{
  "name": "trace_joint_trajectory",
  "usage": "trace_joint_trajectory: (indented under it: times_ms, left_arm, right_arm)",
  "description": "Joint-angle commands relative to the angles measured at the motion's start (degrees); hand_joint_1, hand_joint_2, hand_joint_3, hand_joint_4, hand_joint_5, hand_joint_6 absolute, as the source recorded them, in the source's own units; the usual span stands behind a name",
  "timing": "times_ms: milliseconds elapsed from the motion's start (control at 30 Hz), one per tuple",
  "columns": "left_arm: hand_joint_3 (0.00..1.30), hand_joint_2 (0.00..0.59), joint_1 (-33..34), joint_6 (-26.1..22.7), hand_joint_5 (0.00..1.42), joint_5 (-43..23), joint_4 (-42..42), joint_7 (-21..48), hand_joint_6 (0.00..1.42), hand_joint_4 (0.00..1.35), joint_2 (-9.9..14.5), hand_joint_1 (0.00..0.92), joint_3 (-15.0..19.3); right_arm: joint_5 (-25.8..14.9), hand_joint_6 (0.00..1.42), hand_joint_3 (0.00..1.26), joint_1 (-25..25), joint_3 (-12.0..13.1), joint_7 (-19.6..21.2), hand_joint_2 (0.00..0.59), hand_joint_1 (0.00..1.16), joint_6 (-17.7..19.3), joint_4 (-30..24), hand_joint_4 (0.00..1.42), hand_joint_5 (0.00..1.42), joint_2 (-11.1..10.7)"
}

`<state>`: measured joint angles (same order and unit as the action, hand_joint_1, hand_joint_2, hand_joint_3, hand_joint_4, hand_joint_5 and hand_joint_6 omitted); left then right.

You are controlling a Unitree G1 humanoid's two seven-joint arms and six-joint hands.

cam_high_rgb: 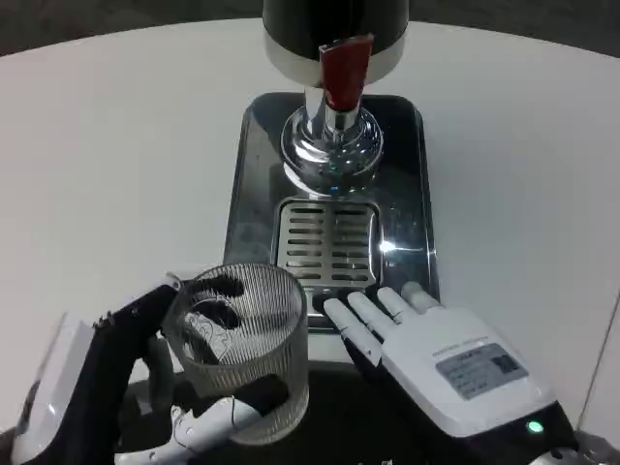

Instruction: Grasp the cup under the faucet to collect the drink, then remove the cup.

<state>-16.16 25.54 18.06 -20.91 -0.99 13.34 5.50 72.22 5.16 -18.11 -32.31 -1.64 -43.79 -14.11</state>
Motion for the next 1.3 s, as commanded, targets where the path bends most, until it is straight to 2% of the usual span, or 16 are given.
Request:
trace_joint_trajectory:
  times_ms: [33,200,433,700,900,1300]
  left_arm:
    - [1.00,0.197,1.70,1.70,0.98,-0.87,0.75,-0.09,1.23,1.02,-0.11,0.514,-0.63]
    - [1.00,0.197,6.25,2.33,0.98,0.01,3.56,-1.00,1.23,1.02,-0.11,0.514,-0.87]
    - [1.00,0.197,15.82,4.53,0.98,2.53,13.18,-3.55,1.23,1.02,0.47,0.514,-1.18]
    - [1.00,0.198,22.76,6.26,1.00,5.76,22.11,-7.29,1.26,1.02,1.39,0.512,-1.26]
    - [1.00,0.198,26.88,5.92,1.01,7.85,28.05,-10.86,1.27,1.02,1.86,0.512,-1.87]
    - [0.99,0.198,36.80,3.55,1.03,13.44,42.36,-20.52,1.28,1.02,1.18,0.512,-5.18]
  right_arm:
    - [0.63,0.00,0.00,0.64,0.53,-0.82,0.280,0.68,-0.31,-0.25,0.00,0.00,0.63]
    - [1.84,0.00,0.00,1.58,1.24,-1.48,0.280,0.68,-1.05,-1.29,0.00,0.00,1.50]
    - [3.15,0.00,0.00,4.10,2.14,-1.85,0.280,0.68,-1.51,-3.50,0.00,0.00,3.02]
    - [4.40,0.00,0.00,8.11,3.52,-1.60,0.280,0.68,-1.57,-5.97,0.00,0.00,4.52]
    - [4.43,0.00,0.00,10.49,4.48,-1.28,0.280,0.68,-1.14,-7.17,0.00,0.00,5.29]
    - [3.53,0.00,0.00,12.47,5.32,-0.79,0.285,0.68,-0.46,-8.02,0.00,0.00,5.80]
